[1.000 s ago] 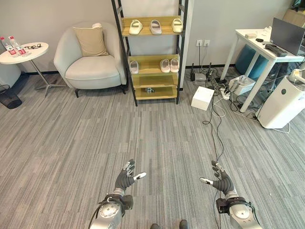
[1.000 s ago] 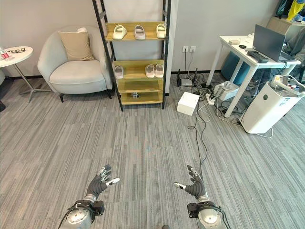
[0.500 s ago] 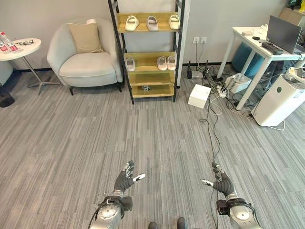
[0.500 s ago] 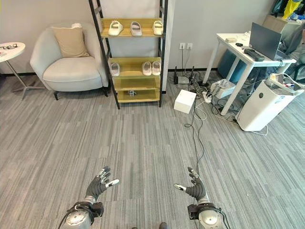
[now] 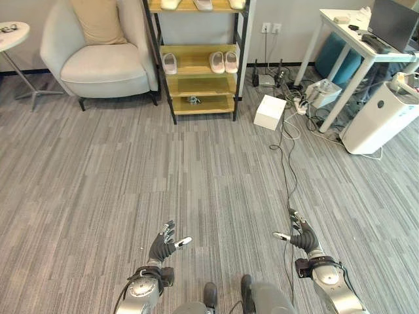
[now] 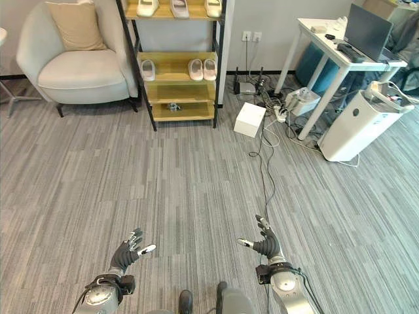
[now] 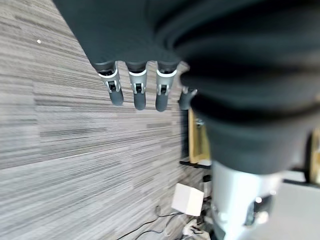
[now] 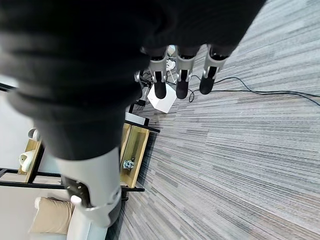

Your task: Arrange the slippers neatly on the shoe rack.

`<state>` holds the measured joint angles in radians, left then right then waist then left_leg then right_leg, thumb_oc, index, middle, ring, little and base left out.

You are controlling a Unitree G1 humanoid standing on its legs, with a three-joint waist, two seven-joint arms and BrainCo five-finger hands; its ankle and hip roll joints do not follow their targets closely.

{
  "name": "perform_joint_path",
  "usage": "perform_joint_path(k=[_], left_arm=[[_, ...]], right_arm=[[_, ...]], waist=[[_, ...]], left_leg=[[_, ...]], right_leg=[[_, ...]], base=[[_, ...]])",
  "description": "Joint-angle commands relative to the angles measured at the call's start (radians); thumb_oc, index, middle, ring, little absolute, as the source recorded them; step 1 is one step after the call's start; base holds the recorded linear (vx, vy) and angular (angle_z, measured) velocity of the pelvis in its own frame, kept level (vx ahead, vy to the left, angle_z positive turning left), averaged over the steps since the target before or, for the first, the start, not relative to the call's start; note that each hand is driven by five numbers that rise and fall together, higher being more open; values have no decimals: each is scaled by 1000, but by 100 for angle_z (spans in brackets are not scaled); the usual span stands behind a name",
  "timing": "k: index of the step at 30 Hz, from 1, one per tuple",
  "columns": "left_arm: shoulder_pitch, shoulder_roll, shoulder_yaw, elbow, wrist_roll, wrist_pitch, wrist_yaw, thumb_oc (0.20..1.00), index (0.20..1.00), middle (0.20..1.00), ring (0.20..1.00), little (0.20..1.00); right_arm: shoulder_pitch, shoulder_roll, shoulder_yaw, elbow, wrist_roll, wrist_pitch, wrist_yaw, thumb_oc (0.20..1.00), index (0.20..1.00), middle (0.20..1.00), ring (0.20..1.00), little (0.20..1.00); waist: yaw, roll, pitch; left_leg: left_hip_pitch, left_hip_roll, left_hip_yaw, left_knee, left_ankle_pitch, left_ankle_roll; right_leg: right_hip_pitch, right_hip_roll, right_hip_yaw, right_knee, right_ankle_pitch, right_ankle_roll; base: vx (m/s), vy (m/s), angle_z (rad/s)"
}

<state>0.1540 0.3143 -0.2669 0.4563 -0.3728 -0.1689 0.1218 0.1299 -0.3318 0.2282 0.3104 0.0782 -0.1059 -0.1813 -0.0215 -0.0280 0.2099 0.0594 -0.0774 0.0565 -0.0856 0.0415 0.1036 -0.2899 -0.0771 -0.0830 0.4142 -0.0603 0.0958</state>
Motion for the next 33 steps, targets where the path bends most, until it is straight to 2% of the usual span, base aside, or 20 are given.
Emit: perform_joint_path(k=[1,2,5,10,12,13,14,15,17,18,21,22,23,24,25,26,29,30,31,33], left_arm=[[-47,14,23,-83,13,-54,-4,1000,1000,1000,1000,1000],[-46,14,23,-83,13,-54,-4,1000,1000,1000,1000,1000],[-85,5,15,-101,37,-63,-6,1000,1000,1000,1000,1000],[-96,-15,2,-102,27,-70,-8,1000,1000,1000,1000,1000],[-91,-21,1,-108,7,-71,-10,1000,1000,1000,1000,1000],[-97,-24,-2,-112,-18,-73,-14,1000,1000,1000,1000,1000],[-97,-25,-2,-111,-18,-73,-14,1000,1000,1000,1000,1000],[-99,-22,3,-126,-35,-71,-17,1000,1000,1000,1000,1000],[-96,-24,4,-126,-37,-69,-14,1000,1000,1000,1000,1000],[-93,-27,6,-135,-43,-70,-14,1000,1000,1000,1000,1000],[-81,-25,6,-150,-30,-69,-15,1000,1000,1000,1000,1000],[-81,-25,6,-150,-30,-69,-14,1000,1000,1000,1000,1000],[-78,-26,0,-153,-23,-66,-13,1000,1000,1000,1000,1000],[-79,-25,-3,-158,-10,-62,-8,1000,1000,1000,1000,1000],[-78,-26,-3,-159,-9,-62,-8,1000,1000,1000,1000,1000],[-92,-24,-7,-146,12,-65,3,1000,1000,1000,1000,1000],[-102,-17,-5,-143,26,-72,14,1000,1000,1000,1000,1000],[-102,-19,-8,-140,30,-68,16,1000,1000,1000,1000,1000],[-101,-19,-8,-141,30,-68,16,1000,1000,1000,1000,1000],[-94,-17,-22,-124,36,-64,9,1000,1000,1000,1000,1000]], right_arm=[[-34,-7,-9,-61,0,-33,0,1000,1000,1000,1000,1000],[-34,-7,-9,-61,0,-33,0,1000,1000,1000,1000,1000],[-31,-16,-12,-76,-23,-31,-4,1000,1000,1000,1000,1000],[9,-34,-24,-91,-22,-38,6,1000,1000,1000,1000,1000],[19,-48,-18,-94,-9,-49,22,1000,1000,1000,1000,1000],[16,-60,-16,-100,3,-52,29,1000,1000,1000,1000,1000],[16,-61,-16,-99,3,-52,29,1000,1000,1000,1000,1000],[19,-70,-22,-121,17,-55,37,1000,1000,1000,1000,1000],[20,-81,-27,-121,19,-54,30,1000,1000,1000,1000,1000],[23,-84,-32,-124,25,-52,26,1000,1000,1000,1000,1000],[23,-86,-42,-117,31,-55,23,1000,1000,1000,1000,1000],[24,-86,-42,-116,31,-55,23,1000,1000,1000,1000,1000],[19,-85,-42,-107,30,-55,19,1000,1000,1000,1000,1000],[9,-85,-39,-94,27,-55,12,1000,1000,1000,1000,1000],[9,-86,-39,-93,27,-56,12,1000,1000,1000,1000,1000],[-17,-84,-31,-72,23,-56,-2,1000,1000,1000,1000,1000],[-41,-78,-23,-64,12,-49,-6,1000,1000,1000,1000,1000],[-40,-70,-19,-67,6,-49,-5,1000,1000,1000,1000,1000],[-39,-70,-19,-67,6,-49,-5,1000,1000,1000,1000,1000],[-30,-52,-5,-74,-16,-41,17,1000,1000,1000,1000,1000]], waist=[[2,16,45],[2,18,46],[-8,-1,36],[-32,2,0],[-36,9,-15],[-27,7,2],[-31,11,1],[-22,10,16],[-16,9,28],[-13,4,35],[-10,-13,39],[-11,-17,39],[-13,-20,36],[-13,-12,31],[-15,-16,30],[-17,-9,24],[-15,-7,0],[-11,-5,-10],[-10,-6,-9],[-5,-22,-43]], left_leg=[[117,8,-58,0,-209,-12],[119,10,-57,-1,-210,-13],[173,16,-34,-2,-254,-49],[201,51,-45,60,-269,-86],[167,67,-50,187,-195,-115],[74,56,-58,394,-112,-133],[72,61,-62,400,-119,-134],[-4,52,-79,595,-53,-153],[-68,60,-67,700,-54,-153],[-125,54,-46,704,-106,-128],[-181,23,-38,514,-221,-92],[-173,18,-38,502,-217,-91],[-177,9,-48,385,-199,-90],[-189,11,-63,258,-143,-98],[-173,7,-66,227,-126,-98],[-164,8,-91,26,-72,-104],[-208,13,-102,-2,-73,-115],[-196,12,-105,-2,-30,-116],[-195,12,-105,-2,-30,-116],[-141,-15,-108,-2,-10,-84]], right_leg=[[124,39,-21,-209,-23,16],[130,42,-22,-219,-19,16],[131,89,-34,-467,45,47],[193,110,-6,-484,57,5],[235,126,7,-488,46,-21],[276,121,15,-488,29,-45],[276,125,11,-484,24,-45],[314,134,21,-481,0,-72],[346,134,28,-481,-22,-90],[371,122,28,-480,-41,-94],[404,90,17,-481,-70,-82],[407,86,16,-480,-73,-80],[417,80,3,-479,-79,-79],[426,89,-8,-479,-87,-79],[427,85,-10,-478,-89,-79],[447,92,-32,-477,-109,-77],[488,96,-20,-450,-137,-75],[505,92,-21,-438,-149,-70],[506,91,-21,-438,-149,-70],[505,39,1,-326,-117,-27]], base=[[144,-68,-22],[167,-80,-17],[440,-229,-15],[432,-232,9],[492,-305,31],[381,-253,29],[385,-267,22],[298,-176,-8],[384,-200,-27],[385,-143,-10],[292,-48,1],[185,3,-7],[204,16,2],[201,10,8],[309,36,7],[469,98,3],[501,153,-8],[484,174,0],[426,158,-3],[655,261,-23]])
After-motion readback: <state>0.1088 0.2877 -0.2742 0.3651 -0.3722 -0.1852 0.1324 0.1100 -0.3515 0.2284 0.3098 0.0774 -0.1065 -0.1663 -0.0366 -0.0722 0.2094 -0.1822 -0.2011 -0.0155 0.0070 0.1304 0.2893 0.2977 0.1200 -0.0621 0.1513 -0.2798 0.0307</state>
